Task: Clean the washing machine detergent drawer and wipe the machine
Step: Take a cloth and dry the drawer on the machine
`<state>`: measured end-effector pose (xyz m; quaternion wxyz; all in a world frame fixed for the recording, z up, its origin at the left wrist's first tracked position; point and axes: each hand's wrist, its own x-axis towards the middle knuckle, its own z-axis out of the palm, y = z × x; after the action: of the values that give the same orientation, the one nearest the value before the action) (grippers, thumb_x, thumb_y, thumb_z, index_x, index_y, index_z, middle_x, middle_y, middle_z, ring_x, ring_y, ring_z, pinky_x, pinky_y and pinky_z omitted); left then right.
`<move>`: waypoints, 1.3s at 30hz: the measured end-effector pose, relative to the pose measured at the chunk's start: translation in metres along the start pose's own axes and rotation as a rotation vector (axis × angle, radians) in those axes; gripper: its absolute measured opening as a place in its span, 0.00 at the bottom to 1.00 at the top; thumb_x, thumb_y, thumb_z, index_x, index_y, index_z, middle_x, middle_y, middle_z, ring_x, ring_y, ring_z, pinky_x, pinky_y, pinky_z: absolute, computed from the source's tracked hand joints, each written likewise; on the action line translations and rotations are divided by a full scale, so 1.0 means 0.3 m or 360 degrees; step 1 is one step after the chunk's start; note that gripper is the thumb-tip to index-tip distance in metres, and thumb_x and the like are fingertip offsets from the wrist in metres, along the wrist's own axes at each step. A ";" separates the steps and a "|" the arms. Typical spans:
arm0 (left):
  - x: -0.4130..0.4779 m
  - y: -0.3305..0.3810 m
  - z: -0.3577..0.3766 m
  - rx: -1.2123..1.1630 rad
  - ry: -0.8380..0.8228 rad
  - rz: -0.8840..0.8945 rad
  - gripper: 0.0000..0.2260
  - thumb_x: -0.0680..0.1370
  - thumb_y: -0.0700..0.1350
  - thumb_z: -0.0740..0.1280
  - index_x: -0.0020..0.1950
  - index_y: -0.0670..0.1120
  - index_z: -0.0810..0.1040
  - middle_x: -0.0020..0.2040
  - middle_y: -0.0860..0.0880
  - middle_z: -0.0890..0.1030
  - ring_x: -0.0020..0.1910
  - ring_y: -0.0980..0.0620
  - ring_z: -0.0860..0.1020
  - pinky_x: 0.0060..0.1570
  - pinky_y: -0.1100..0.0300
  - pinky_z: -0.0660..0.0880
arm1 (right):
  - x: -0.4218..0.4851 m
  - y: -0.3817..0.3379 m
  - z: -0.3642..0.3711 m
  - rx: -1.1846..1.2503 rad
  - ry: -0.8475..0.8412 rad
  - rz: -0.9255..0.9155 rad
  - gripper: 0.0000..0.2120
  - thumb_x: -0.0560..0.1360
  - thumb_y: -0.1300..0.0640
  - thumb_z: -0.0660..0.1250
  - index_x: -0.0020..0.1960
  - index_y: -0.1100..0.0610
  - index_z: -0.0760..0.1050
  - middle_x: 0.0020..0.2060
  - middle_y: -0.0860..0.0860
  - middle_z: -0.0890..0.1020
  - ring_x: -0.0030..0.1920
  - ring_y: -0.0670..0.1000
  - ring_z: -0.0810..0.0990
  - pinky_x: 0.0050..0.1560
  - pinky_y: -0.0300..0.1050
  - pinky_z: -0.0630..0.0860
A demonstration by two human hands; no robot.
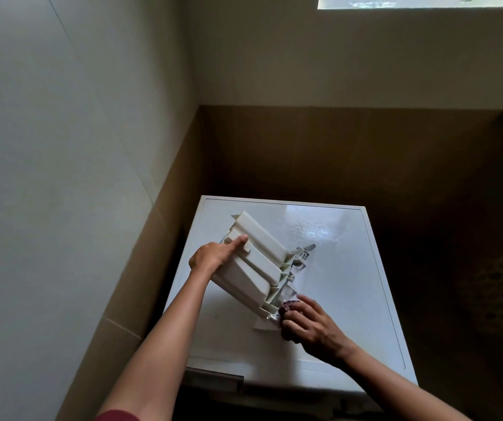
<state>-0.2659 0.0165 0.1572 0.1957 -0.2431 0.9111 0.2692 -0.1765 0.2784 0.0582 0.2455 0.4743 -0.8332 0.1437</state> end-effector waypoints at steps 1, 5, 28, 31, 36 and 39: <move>-0.001 -0.008 -0.003 -0.0034 -0.0031 0.0003 0.44 0.67 0.79 0.49 0.61 0.45 0.78 0.62 0.42 0.78 0.60 0.41 0.75 0.52 0.52 0.68 | 0.007 0.010 -0.008 -0.0001 0.0010 -0.0021 0.06 0.78 0.60 0.62 0.47 0.54 0.77 0.47 0.49 0.81 0.53 0.52 0.78 0.64 0.55 0.70; 0.012 -0.029 -0.007 -0.0238 -0.0060 -0.0041 0.44 0.70 0.77 0.44 0.65 0.44 0.75 0.64 0.39 0.75 0.60 0.40 0.74 0.57 0.52 0.69 | 0.052 0.044 -0.049 0.0014 0.0003 -0.0038 0.06 0.77 0.62 0.61 0.48 0.54 0.75 0.47 0.49 0.80 0.53 0.51 0.78 0.65 0.56 0.70; -0.089 0.095 0.148 -0.2016 -0.0576 -0.0051 0.28 0.82 0.61 0.46 0.50 0.45 0.79 0.54 0.42 0.82 0.44 0.50 0.80 0.43 0.58 0.76 | 0.451 -0.053 0.077 0.0511 -0.0108 0.1294 0.33 0.77 0.43 0.50 0.74 0.65 0.60 0.75 0.61 0.57 0.76 0.60 0.51 0.74 0.51 0.45; -0.075 0.074 0.136 -0.2042 -0.0535 -0.0048 0.29 0.81 0.62 0.47 0.52 0.44 0.80 0.50 0.44 0.83 0.42 0.50 0.82 0.41 0.59 0.78 | 0.385 -0.063 0.067 0.0350 -0.0271 0.0805 0.32 0.79 0.43 0.47 0.77 0.60 0.53 0.77 0.55 0.51 0.77 0.52 0.47 0.75 0.51 0.45; -0.061 0.072 0.118 -0.2034 -0.0380 -0.0127 0.31 0.79 0.66 0.47 0.53 0.45 0.80 0.38 0.44 0.84 0.33 0.48 0.81 0.29 0.62 0.77 | 0.240 0.044 0.068 -0.0135 -0.0321 0.0413 0.31 0.75 0.55 0.60 0.76 0.53 0.57 0.77 0.49 0.56 0.76 0.49 0.54 0.75 0.53 0.52; -0.069 0.096 0.119 -0.2056 -0.0345 -0.0176 0.33 0.78 0.69 0.47 0.55 0.46 0.80 0.45 0.43 0.83 0.40 0.46 0.81 0.31 0.58 0.78 | 0.286 0.066 0.054 -0.0198 -0.0109 0.0711 0.27 0.76 0.56 0.57 0.75 0.56 0.61 0.75 0.53 0.61 0.76 0.53 0.56 0.75 0.54 0.52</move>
<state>-0.2569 0.0656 0.1506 0.1147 -0.3296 0.5274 0.7747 -0.2350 0.2190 0.0913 0.2078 0.2666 -0.9326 0.1267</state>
